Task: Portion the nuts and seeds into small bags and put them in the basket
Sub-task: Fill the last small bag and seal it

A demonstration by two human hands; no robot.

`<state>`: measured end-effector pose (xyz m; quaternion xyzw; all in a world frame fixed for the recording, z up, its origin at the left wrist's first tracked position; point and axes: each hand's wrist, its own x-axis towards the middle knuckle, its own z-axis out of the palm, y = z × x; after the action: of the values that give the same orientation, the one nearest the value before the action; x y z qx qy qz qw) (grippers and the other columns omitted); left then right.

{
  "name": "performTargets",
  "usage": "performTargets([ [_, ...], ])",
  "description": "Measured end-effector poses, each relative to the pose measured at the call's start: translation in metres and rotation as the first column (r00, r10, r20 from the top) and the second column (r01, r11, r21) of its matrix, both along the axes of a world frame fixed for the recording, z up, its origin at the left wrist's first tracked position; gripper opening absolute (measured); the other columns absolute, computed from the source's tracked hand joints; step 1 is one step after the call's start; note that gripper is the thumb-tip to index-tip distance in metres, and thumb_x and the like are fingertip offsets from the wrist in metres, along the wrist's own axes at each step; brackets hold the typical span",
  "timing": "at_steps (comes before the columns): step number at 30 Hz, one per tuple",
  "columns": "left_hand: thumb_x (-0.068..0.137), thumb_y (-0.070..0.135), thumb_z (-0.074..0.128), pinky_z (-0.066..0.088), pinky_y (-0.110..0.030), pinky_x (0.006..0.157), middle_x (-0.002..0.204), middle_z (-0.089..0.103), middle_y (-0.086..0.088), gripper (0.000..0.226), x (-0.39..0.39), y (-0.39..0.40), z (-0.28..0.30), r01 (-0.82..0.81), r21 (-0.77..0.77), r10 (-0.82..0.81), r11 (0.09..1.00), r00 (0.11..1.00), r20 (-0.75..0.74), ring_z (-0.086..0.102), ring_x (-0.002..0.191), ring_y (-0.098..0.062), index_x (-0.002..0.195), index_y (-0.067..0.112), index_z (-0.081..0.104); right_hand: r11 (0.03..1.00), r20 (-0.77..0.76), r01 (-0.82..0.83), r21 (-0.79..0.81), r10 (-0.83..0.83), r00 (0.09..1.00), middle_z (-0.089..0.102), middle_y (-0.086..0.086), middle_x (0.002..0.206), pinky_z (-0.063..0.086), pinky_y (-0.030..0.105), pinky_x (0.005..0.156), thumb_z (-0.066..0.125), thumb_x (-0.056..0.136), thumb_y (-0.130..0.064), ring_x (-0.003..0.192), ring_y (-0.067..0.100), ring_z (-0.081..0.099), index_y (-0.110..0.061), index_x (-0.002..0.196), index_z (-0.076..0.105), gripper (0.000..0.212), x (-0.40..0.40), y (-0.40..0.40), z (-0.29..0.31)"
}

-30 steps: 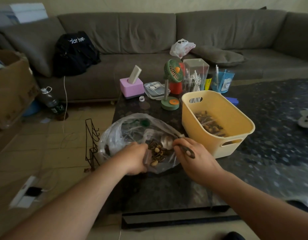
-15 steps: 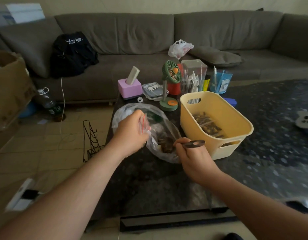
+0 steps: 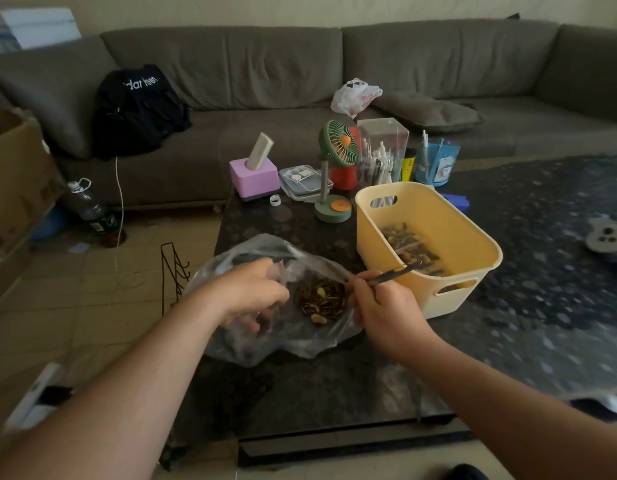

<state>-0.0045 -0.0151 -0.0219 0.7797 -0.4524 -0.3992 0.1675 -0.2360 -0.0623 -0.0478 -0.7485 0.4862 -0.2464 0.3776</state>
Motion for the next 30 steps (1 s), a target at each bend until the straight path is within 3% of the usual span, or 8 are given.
performTargets([
  [2, 0.091, 0.025, 0.07, 0.054, -0.037, 0.069, 0.104, 0.062, -0.001, 0.02, -0.002, -0.006, -0.008, 0.077, -0.164, -0.043, 0.983, 0.979, 0.201, 0.063, 0.089, -0.017, 0.101, 0.027, 0.052, 1.0, 0.015, -0.004, 0.024, 0.004, 1.0, 0.071, -0.003, 0.086, 0.06, 0.039, 0.082, 0.044, 0.111, -0.031, 0.079, 0.009, 0.067, -0.023, 0.096, 0.068, 0.03, 0.001, 0.001, 0.002],
  [4, 0.092, 0.029, 0.075, 0.044, -0.032, 0.069, 0.103, 0.059, 0.005, 0.029, -0.005, -0.01, -0.018, 0.131, -0.172, -0.089, 0.976, 0.969, 0.23, 0.058, 0.09, -0.01, 0.095, 0.034, 0.047, 0.997, 0.051, 0.012, 0.079, -0.016, 0.999, 0.072, -0.003, 0.088, 0.061, 0.041, 0.084, 0.045, 0.111, -0.034, 0.082, 0.011, 0.069, -0.026, 0.098, 0.068, 0.028, 0.003, 0.001, 0.002],
  [7, 0.089, 0.032, 0.079, 0.048, -0.03, 0.072, 0.106, 0.06, 0.008, 0.036, -0.005, -0.014, -0.036, 0.139, -0.173, -0.119, 0.975, 0.985, 0.122, 0.06, 0.094, -0.008, 0.097, 0.039, 0.045, 0.972, 0.137, 0.077, 0.22, -0.109, 0.985, 0.075, 0.002, 0.086, 0.063, 0.047, 0.082, 0.047, 0.11, -0.034, 0.082, 0.02, 0.073, -0.025, 0.098, 0.07, 0.027, 0.005, 0.0, 0.002],
  [10, 0.087, 0.031, 0.078, 0.055, -0.037, 0.077, 0.106, 0.064, -0.001, 0.031, 0.0, -0.015, -0.04, 0.002, -0.224, -0.006, 0.975, 1.0, -0.018, 0.065, 0.096, -0.019, 0.102, 0.031, 0.051, 0.938, 0.203, 0.12, 0.326, -0.193, 0.96, 0.076, 0.003, 0.085, 0.064, 0.052, 0.082, 0.05, 0.109, -0.035, 0.083, 0.023, 0.075, -0.024, 0.098, 0.072, 0.027, 0.006, -0.001, 0.0],
  [15, 0.088, 0.026, 0.079, 0.051, -0.037, 0.075, 0.103, 0.063, 0.003, 0.036, 0.008, -0.01, -0.033, 0.075, -0.344, -0.007, 0.936, 0.981, 0.195, 0.063, 0.094, -0.016, 0.112, 0.027, 0.052, 0.949, 0.224, 0.122, 0.289, -0.192, 0.955, 0.075, 0.002, 0.087, 0.063, 0.05, 0.083, 0.049, 0.11, -0.033, 0.083, 0.022, 0.074, -0.023, 0.1, 0.072, 0.027, 0.008, -0.001, 0.005],
  [21, 0.086, 0.028, 0.085, 0.049, -0.036, 0.082, 0.108, 0.056, 0.007, 0.055, 0.026, -0.006, -0.039, 0.21, -0.219, -0.226, 0.953, 0.973, -0.05, 0.059, 0.097, -0.014, 0.128, 0.046, 0.053, 0.957, 0.249, 0.113, 0.267, -0.182, 0.951, 0.076, 0.001, 0.085, 0.063, 0.052, 0.083, 0.049, 0.109, -0.033, 0.082, 0.022, 0.075, -0.023, 0.101, 0.072, 0.026, 0.008, -0.002, 0.012],
  [26, 0.086, 0.03, 0.088, 0.047, -0.024, 0.076, 0.109, 0.059, 0.014, 0.051, 0.028, 0.0, -0.044, 0.195, -0.263, -0.21, 0.945, 0.977, -0.031, 0.06, 0.096, -0.006, 0.125, 0.048, 0.059, 0.955, 0.253, 0.094, 0.283, -0.169, 0.953, 0.076, 0.007, 0.084, 0.063, 0.054, 0.083, 0.052, 0.109, -0.027, 0.087, 0.031, 0.074, -0.018, 0.099, 0.073, 0.025, 0.006, 0.0, 0.024],
  [30, 0.08, 0.04, 0.093, 0.048, -0.024, 0.099, 0.135, 0.058, 0.023, 0.058, 0.029, 0.001, -0.045, 0.187, -0.298, -0.169, 0.936, 0.982, 0.086, 0.055, 0.124, -0.001, 0.128, 0.048, 0.062, 0.975, 0.237, 0.048, 0.219, -0.1, 0.966, 0.074, 0.009, 0.083, 0.062, 0.055, 0.083, 0.051, 0.109, -0.028, 0.086, 0.032, 0.073, -0.018, 0.096, 0.073, 0.028, 0.005, 0.003, 0.036],
])
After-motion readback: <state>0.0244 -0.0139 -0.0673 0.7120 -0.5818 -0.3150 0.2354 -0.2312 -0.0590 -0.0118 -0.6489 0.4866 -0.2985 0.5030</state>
